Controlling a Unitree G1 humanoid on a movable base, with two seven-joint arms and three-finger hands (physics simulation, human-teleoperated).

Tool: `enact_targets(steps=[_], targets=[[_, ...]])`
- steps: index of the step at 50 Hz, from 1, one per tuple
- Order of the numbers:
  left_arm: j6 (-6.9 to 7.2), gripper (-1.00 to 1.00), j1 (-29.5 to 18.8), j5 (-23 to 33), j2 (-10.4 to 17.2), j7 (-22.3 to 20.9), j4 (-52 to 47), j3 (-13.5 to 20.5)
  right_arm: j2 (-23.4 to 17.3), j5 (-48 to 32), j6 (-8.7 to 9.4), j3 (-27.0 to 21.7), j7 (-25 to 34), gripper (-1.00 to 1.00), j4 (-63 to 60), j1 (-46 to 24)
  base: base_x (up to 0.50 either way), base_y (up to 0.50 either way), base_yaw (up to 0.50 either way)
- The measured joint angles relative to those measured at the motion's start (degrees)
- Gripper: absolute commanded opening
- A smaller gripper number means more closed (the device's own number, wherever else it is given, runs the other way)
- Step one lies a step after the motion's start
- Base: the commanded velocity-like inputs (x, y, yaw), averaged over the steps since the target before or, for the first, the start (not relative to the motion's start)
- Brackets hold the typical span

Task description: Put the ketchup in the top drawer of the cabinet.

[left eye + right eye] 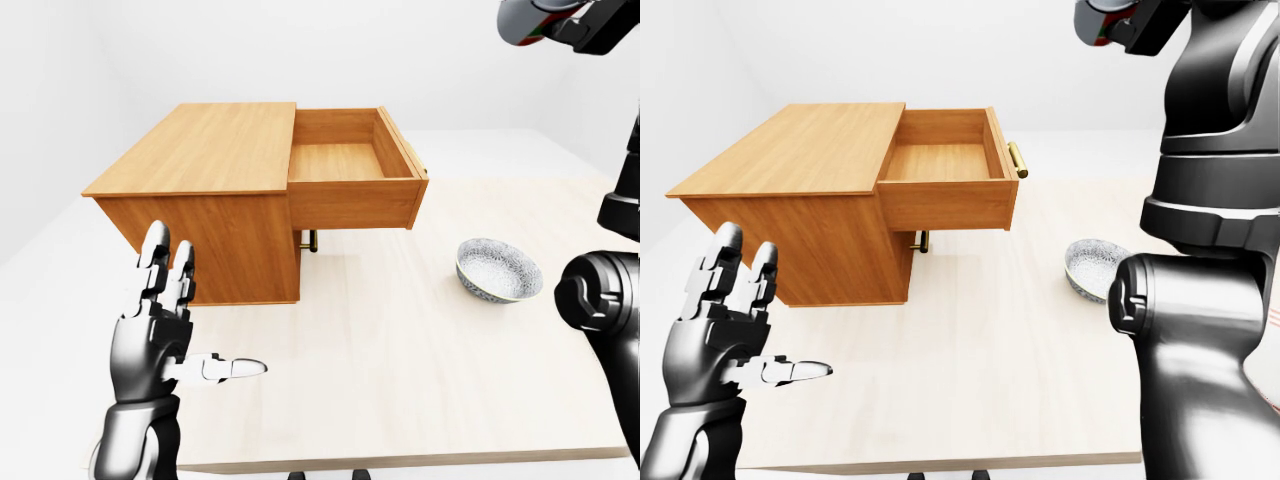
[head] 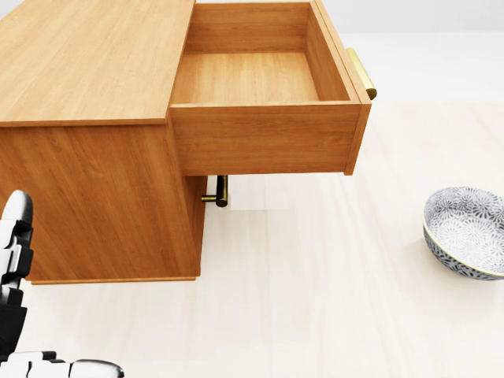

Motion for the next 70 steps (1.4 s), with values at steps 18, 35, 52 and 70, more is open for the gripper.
enact_targets(steps=[18, 35, 52, 70], targets=[[0.0, 1.0, -0.05, -0.27, -0.01, -0.16, -0.35, 0.33, 3.9, 4.73, 0.0, 3.11, 0.0, -1.0, 34.03, -18.92, 0.0, 0.0, 0.0], [0.0, 1.0, -0.53, -0.65, 0.11, -0.13, -0.57, 0.94, 6.92, 7.15, 0.0, 3.94, 0.0, -1.0, 43.69, -24.03, 0.0, 0.0, 0.0], [0.0, 1.0, -0.77, -1.35, 0.12, -0.21, -1.39, 1.94, 7.66, 13.4, 0.0, 2.75, 0.0, -1.0, 46.22, -23.64, 0.0, 0.0, 0.0], [0.0, 1.0, -1.04, -1.64, 0.1, -0.21, -1.53, 2.46, 8.41, 17.83, 0.0, 2.97, 0.0, -1.0, 47.05, -22.1, 0.0, 0.0, 0.0]])
